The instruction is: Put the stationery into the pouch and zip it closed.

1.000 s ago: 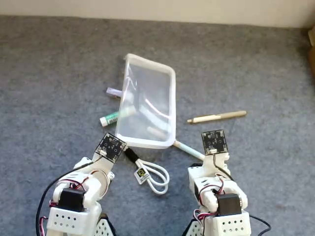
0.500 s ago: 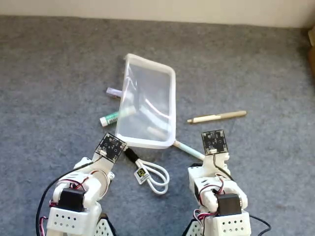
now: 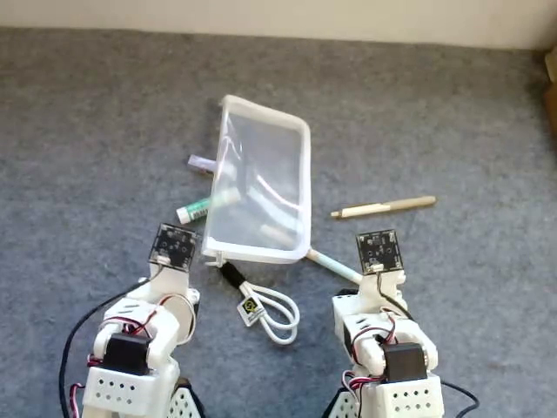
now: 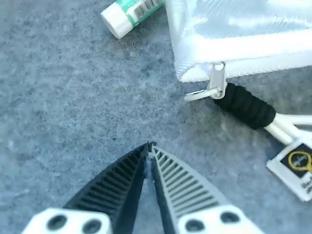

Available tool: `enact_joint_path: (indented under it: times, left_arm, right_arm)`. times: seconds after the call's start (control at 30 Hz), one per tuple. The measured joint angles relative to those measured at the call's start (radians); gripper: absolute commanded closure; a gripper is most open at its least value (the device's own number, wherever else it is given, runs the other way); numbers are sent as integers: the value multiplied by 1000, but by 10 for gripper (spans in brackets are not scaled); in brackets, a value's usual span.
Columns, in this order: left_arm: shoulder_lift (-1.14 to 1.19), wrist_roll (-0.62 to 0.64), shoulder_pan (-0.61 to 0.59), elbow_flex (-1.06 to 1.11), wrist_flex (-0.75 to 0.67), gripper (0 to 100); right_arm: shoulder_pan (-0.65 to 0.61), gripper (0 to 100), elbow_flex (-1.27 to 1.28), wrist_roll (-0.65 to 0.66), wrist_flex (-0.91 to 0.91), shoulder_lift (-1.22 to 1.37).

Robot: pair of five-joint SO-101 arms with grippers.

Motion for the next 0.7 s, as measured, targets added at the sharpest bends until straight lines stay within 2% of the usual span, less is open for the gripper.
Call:
enact_joint_path:
  times: [0.17,0.4,0.7]
  left_arm:
    - [3,23,-12,-15,2,995]
    - [0,23,-192,-17,2,994]
    - [0,23,-212,-18,8,994]
  right_arm:
    - [0,995,0,0,0,0]
    - [-2,995,0,0,0,0]
    - [-6,995,-84,0,0,-3]
